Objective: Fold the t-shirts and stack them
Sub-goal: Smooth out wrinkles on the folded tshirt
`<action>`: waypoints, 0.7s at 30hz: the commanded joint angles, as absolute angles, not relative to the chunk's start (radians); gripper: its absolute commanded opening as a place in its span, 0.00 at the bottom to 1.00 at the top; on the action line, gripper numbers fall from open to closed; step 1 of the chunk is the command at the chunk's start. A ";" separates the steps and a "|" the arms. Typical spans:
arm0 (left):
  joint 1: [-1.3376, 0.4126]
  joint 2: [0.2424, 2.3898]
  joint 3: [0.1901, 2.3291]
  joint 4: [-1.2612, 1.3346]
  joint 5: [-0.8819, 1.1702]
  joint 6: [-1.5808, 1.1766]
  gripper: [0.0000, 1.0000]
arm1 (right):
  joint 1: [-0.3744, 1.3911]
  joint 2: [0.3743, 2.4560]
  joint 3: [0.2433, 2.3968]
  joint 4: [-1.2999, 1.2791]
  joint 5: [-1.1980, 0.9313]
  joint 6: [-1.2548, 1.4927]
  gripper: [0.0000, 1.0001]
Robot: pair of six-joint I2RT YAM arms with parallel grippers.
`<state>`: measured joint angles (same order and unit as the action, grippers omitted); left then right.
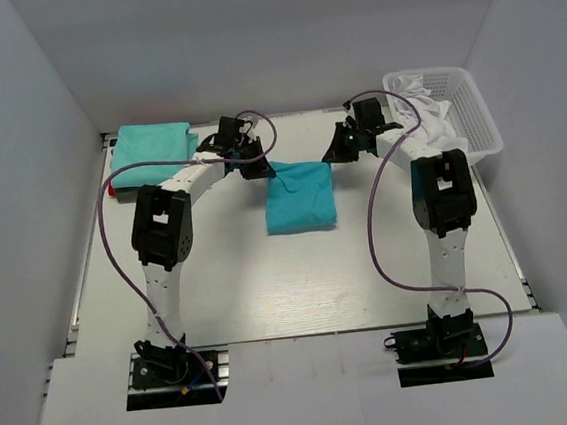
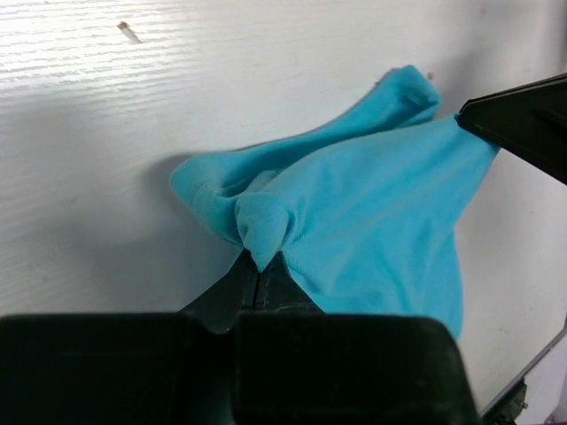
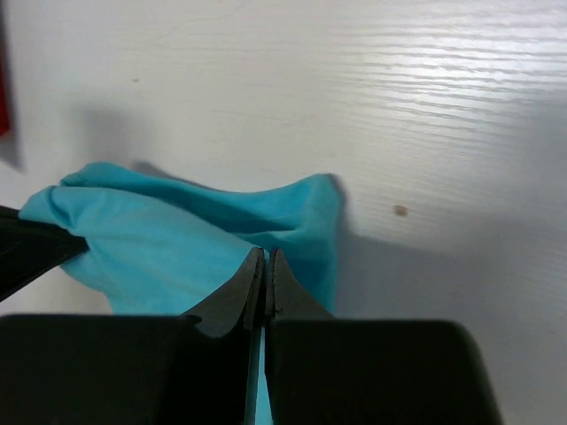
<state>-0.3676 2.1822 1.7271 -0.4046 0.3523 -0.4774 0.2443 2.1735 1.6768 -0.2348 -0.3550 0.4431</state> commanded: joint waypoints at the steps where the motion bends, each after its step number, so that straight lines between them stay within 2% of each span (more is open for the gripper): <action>1: -0.348 2.213 1.763 -0.368 0.333 -0.463 0.00 | 0.219 2.212 1.726 -0.221 -0.308 0.451 0.00; 6: -0.348 2.282 1.851 -0.390 0.342 -0.426 0.00 | 0.213 2.302 1.801 -0.204 -0.395 0.425 0.00; 7: -0.348 2.292 1.870 -0.405 0.342 -0.426 0.00 | 0.210 2.312 1.816 -0.201 -0.402 0.408 0.07; 9: -0.348 2.304 1.888 -0.423 0.333 -0.426 0.23 | 0.210 2.329 1.867 -0.230 -0.422 0.400 0.14; 10: -0.348 2.304 1.897 -0.432 0.306 -0.426 0.39 | 0.209 2.339 1.881 -0.242 -0.423 0.388 0.22; 11: -0.348 2.304 1.911 -0.451 0.286 -0.416 0.63 | 0.209 2.338 1.893 -0.261 -0.426 0.382 0.28; 13: -0.348 2.267 1.920 -0.462 0.239 -0.416 0.87 | 0.207 2.301 1.899 -0.270 -0.410 0.365 0.47; 14: -0.348 2.257 1.921 -0.480 0.230 -0.416 0.98 | 0.207 2.278 1.898 -0.273 -0.408 0.364 0.90; 21: -0.359 2.100 1.936 -0.606 0.157 -0.431 1.00 | 0.221 2.063 1.819 -0.316 -0.399 0.331 0.90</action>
